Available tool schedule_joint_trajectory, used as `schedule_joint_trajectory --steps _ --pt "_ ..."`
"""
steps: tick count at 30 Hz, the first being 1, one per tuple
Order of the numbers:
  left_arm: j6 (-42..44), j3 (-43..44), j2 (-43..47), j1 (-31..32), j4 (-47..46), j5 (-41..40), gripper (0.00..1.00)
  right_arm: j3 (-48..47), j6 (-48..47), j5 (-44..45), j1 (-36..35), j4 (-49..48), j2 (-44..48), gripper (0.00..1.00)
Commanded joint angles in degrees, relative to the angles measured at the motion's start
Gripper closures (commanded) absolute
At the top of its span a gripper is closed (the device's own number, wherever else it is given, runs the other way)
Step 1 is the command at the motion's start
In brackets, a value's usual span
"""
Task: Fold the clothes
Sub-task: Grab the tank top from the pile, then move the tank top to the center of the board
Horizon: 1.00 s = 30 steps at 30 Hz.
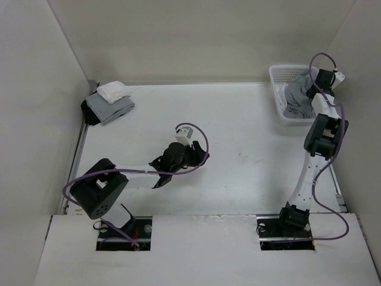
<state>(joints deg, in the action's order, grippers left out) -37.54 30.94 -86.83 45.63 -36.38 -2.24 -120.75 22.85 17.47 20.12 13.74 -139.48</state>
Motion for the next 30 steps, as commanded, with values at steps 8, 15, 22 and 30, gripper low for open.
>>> schedule_joint_trajectory --steps 8,15,22,30 --pt "-1.0 -0.1 -1.1 -0.5 -4.1 1.8 0.56 15.1 5.0 -3.2 -2.0 -20.6 20.0 1.00" --pt "-1.7 -1.1 0.3 -0.8 -5.5 1.8 0.57 30.2 4.7 -3.9 -10.1 -28.8 47.7 1.00" --pt "-3.8 -3.5 7.5 -3.6 -5.1 1.0 0.57 37.4 1.7 -5.8 -29.2 -27.5 71.4 1.00" --pt "-8.9 -7.3 26.5 -13.9 5.1 0.5 0.57 48.3 2.7 -2.0 -53.1 -23.6 80.9 0.96"
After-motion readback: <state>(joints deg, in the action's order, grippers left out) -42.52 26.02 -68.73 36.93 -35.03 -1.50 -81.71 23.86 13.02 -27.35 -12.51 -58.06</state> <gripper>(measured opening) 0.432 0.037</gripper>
